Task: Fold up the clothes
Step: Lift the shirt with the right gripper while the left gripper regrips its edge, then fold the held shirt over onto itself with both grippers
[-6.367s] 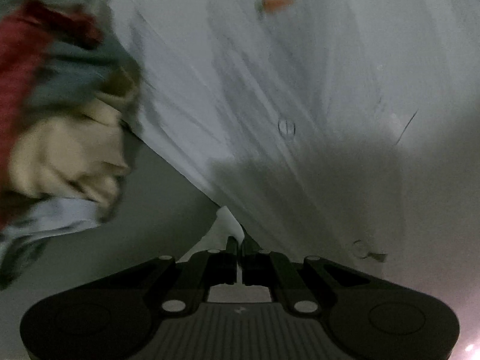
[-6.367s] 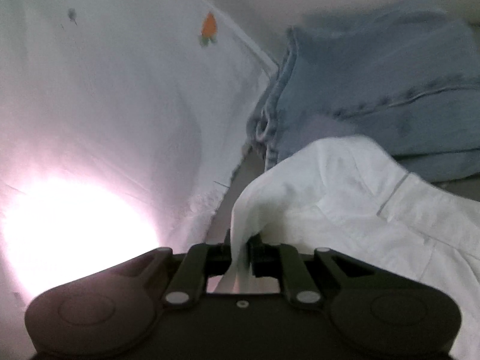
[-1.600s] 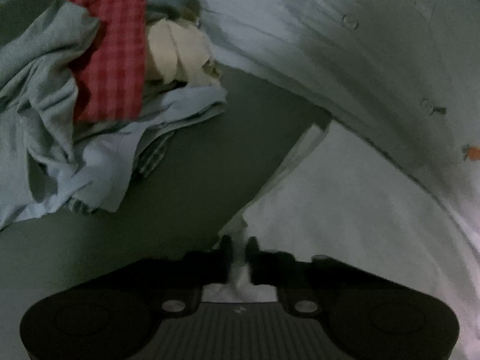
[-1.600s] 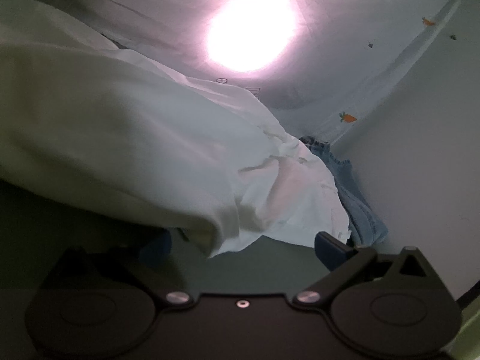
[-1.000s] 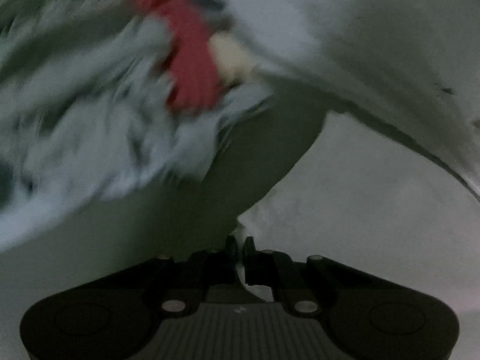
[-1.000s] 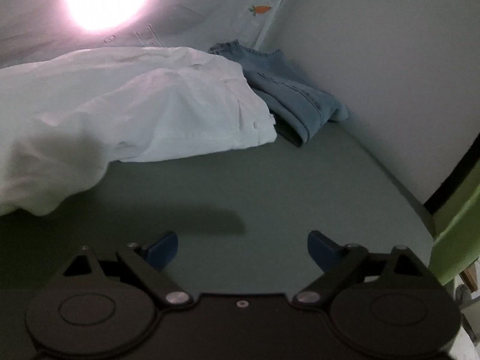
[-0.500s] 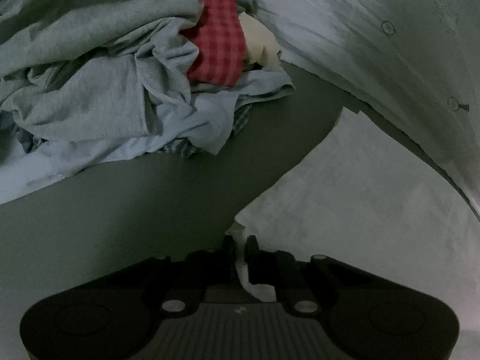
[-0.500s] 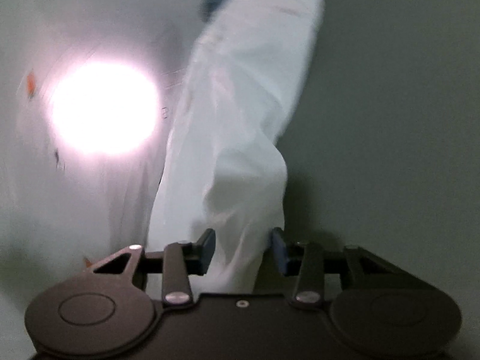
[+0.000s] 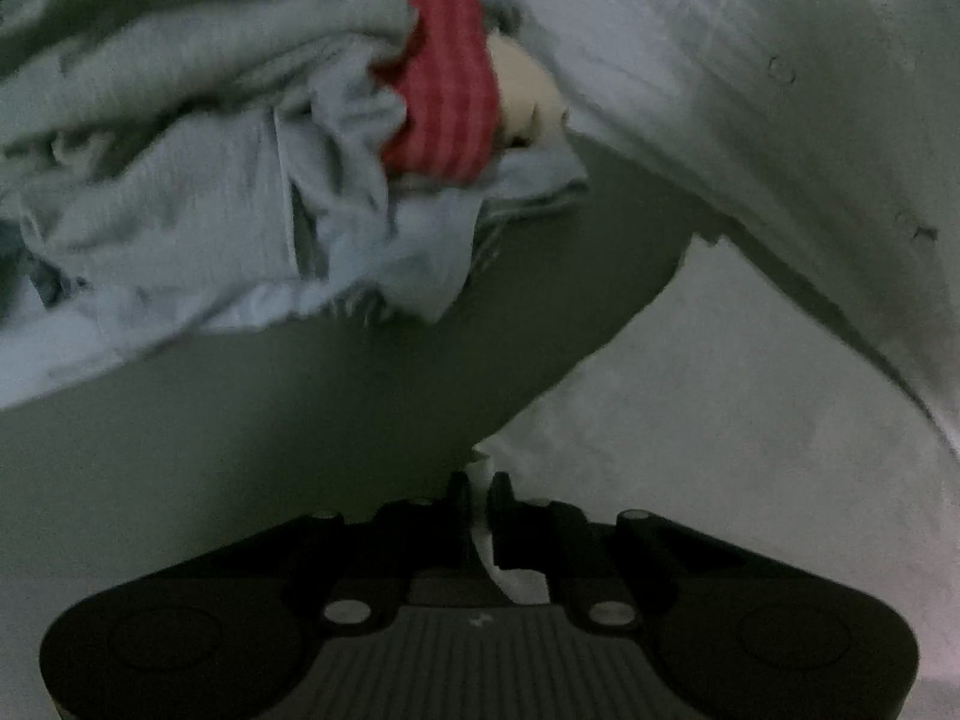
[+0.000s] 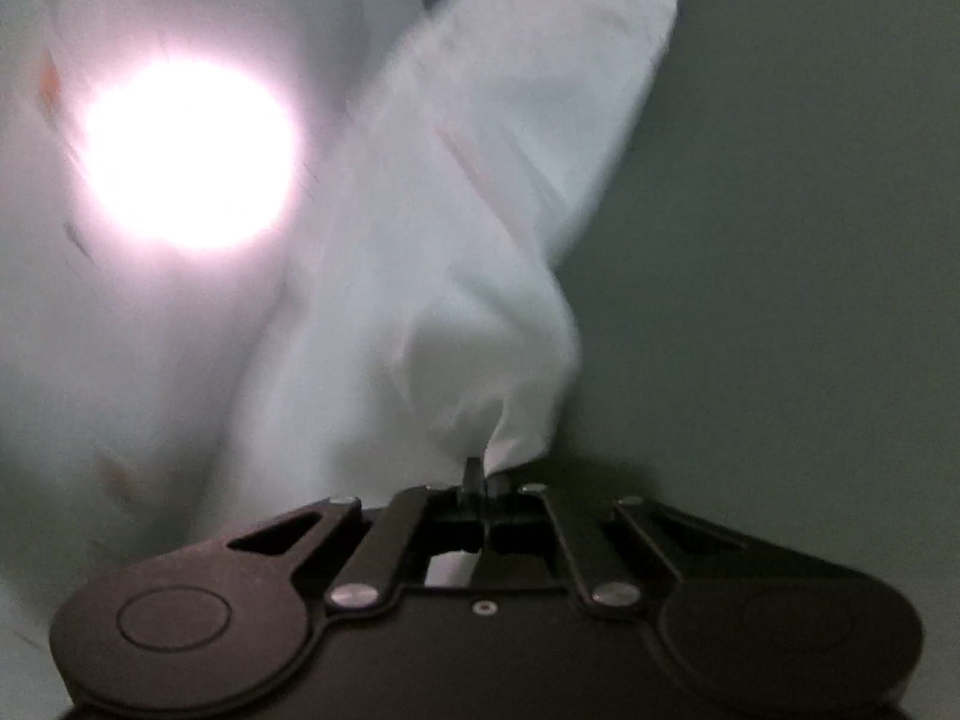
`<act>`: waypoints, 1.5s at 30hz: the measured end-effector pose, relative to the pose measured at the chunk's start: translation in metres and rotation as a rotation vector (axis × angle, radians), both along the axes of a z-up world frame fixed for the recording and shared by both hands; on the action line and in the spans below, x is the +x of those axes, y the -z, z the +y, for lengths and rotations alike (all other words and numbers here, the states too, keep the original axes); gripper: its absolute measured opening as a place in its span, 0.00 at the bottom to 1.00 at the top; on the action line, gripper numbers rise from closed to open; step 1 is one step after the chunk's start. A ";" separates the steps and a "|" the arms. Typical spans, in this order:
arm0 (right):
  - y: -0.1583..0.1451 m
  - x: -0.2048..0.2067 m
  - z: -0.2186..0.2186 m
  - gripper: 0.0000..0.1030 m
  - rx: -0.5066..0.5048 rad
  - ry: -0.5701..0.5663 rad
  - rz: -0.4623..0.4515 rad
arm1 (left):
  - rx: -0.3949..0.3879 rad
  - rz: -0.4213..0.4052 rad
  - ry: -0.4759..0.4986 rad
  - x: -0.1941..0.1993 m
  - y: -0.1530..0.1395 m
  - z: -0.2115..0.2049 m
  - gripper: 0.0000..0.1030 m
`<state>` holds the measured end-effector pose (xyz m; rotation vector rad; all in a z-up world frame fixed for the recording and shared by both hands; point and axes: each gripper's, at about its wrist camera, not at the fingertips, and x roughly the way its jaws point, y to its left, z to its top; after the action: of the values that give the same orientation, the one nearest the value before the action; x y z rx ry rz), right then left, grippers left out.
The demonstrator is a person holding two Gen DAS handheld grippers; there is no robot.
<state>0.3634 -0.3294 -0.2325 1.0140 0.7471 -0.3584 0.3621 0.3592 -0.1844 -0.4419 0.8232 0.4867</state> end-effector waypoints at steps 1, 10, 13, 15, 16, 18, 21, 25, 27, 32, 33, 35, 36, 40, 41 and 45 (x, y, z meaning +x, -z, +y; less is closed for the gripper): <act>0.001 0.002 0.003 0.04 -0.013 -0.015 0.017 | 0.014 0.009 0.003 0.000 -0.002 -0.002 0.14; -0.039 -0.002 0.044 0.91 -0.446 -0.131 0.089 | -0.167 -0.047 0.025 -0.025 -0.005 0.006 0.69; -0.048 -0.007 0.061 0.96 -0.541 -0.190 0.081 | -0.177 -0.059 0.062 -0.026 -0.002 -0.006 0.79; -0.049 0.006 0.064 0.96 -0.570 -0.247 0.082 | -0.151 -0.062 0.085 -0.020 -0.001 -0.013 0.80; -0.048 0.010 0.069 0.96 -0.574 -0.270 0.081 | -0.153 -0.071 0.092 -0.017 0.000 -0.015 0.80; -0.051 0.018 0.079 0.96 -0.565 -0.306 0.070 | -0.162 -0.092 0.104 -0.010 0.001 -0.019 0.80; -0.055 0.025 0.092 0.96 -0.552 -0.343 0.058 | -0.159 -0.118 0.076 0.001 0.005 -0.023 0.76; -0.051 0.028 0.094 0.97 -0.542 -0.374 0.062 | -0.181 -0.155 0.078 0.009 0.007 -0.021 0.34; -0.046 0.029 0.090 0.97 -0.481 -0.366 0.073 | -0.234 -0.168 0.094 0.012 0.008 -0.015 0.06; -0.040 0.027 0.076 0.97 -0.357 -0.304 0.060 | -0.275 -0.283 0.183 0.034 -0.023 -0.022 0.05; -0.041 0.025 0.075 0.97 -0.348 -0.292 0.059 | -0.273 -0.311 0.250 0.041 -0.033 -0.033 0.05; -0.040 0.023 0.071 0.97 -0.324 -0.270 0.054 | -0.270 -0.345 0.405 0.056 -0.050 -0.062 0.05; -0.040 0.021 0.069 0.97 -0.312 -0.261 0.050 | -0.267 -0.349 0.495 0.063 -0.057 -0.080 0.05; -0.039 0.017 0.066 0.97 -0.288 -0.242 0.040 | -0.289 -0.243 0.833 0.087 -0.049 -0.162 0.11; -0.039 0.015 0.065 0.97 -0.281 -0.238 0.039 | -0.317 -0.186 0.885 0.090 -0.035 -0.179 0.14; -0.040 0.008 0.060 0.97 -0.258 -0.216 0.023 | -0.309 -0.018 0.929 0.090 0.006 -0.216 0.18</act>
<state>0.3711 -0.2696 -0.1923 0.6808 0.8007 -0.2715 0.4520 0.1430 -0.1899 -0.2981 0.9897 -0.5092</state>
